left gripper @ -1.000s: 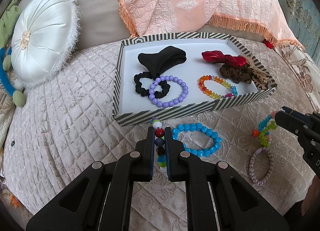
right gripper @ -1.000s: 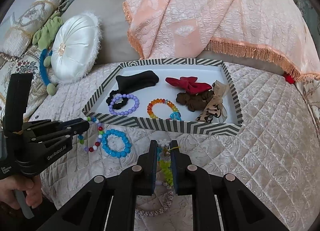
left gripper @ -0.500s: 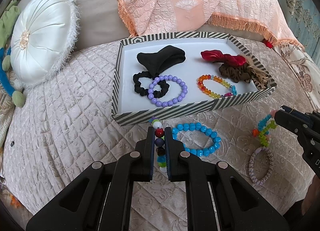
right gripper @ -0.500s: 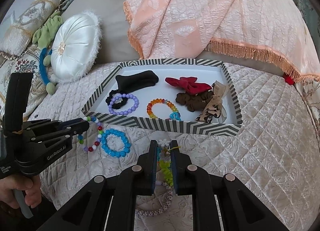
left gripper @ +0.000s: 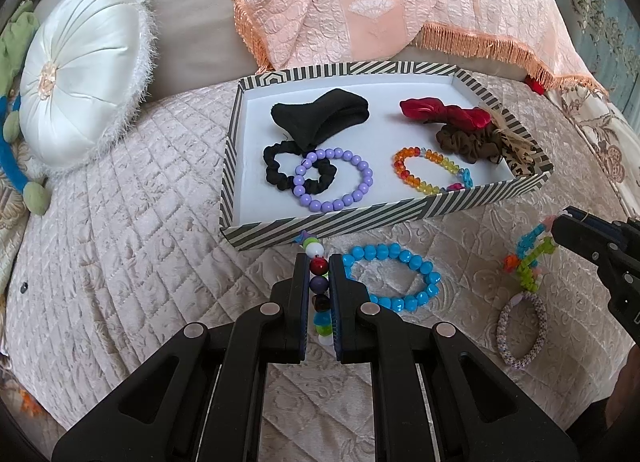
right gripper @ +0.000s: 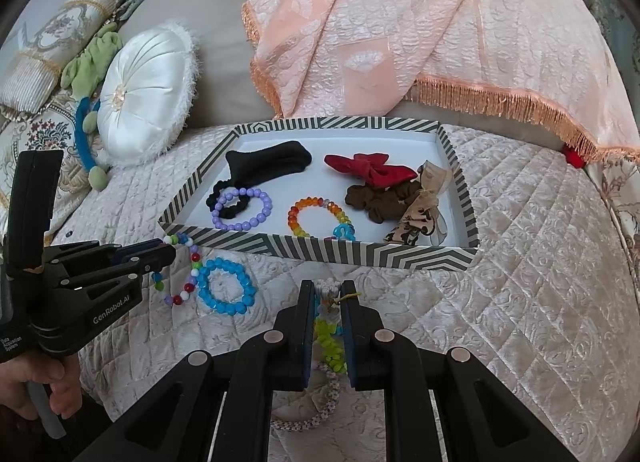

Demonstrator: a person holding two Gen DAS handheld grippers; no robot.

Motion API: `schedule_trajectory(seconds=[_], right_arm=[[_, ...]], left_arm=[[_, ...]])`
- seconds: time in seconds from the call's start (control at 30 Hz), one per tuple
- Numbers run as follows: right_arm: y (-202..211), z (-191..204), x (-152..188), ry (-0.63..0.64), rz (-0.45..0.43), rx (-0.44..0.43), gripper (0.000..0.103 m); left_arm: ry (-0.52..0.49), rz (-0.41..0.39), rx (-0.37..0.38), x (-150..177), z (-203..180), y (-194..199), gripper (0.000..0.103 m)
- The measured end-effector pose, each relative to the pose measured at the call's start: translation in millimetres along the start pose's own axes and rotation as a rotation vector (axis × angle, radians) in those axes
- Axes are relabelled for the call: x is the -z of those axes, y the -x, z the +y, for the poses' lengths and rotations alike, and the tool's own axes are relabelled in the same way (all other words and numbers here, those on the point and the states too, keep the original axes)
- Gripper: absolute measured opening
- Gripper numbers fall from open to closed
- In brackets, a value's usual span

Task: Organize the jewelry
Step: 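Lift the multicolour bracelet with the left gripper while the right gripper lifts the green-yellow bracelet, then lower the multicolour bracelet into the tray with the left gripper while the right gripper releases the green-yellow bracelet there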

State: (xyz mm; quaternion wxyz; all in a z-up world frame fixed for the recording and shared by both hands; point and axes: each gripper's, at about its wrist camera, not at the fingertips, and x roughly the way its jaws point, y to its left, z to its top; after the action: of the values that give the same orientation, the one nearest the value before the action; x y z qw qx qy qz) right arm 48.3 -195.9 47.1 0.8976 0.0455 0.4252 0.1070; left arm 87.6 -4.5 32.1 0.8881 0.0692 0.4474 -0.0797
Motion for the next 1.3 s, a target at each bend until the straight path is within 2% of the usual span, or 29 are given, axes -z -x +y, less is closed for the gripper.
schedule_trajectory(seconds=[0.3, 0.5, 0.7, 0.87, 0.97, 1.1, 1.3], right_arm=[[4, -1, -1, -0.001, -0.016, 0.004, 0.012], [25, -7, -12, -0.02, -0.108, -0.009, 0.012], [39, -14, -47, -0.043, -0.161, -0.054, 0.012], [25, -19, -83, -0.066, -0.137, -0.087, 0.012], [7, -28, -97, -0.105, -0.115, -0.1, 0.012], [-17, -40, -90, -0.144, -0.118, -0.078, 0.012], [-45, -51, -93, -0.17, -0.081, -0.081, 0.012]], left_arm=[[0.001, -0.001, 0.0, 0, 0, 0, 0.008], [0.019, -0.035, 0.035, -8, 4, 14, 0.008], [0.05, -0.07, 0.095, -32, 8, 33, 0.008], [0.076, -0.085, 0.153, -70, 10, 40, 0.008], [0.062, -0.08, 0.163, -96, 5, 26, 0.008], [0.08, -0.05, 0.193, -124, -8, -12, 0.008], [0.128, -0.008, 0.22, -143, -22, -65, 0.008]])
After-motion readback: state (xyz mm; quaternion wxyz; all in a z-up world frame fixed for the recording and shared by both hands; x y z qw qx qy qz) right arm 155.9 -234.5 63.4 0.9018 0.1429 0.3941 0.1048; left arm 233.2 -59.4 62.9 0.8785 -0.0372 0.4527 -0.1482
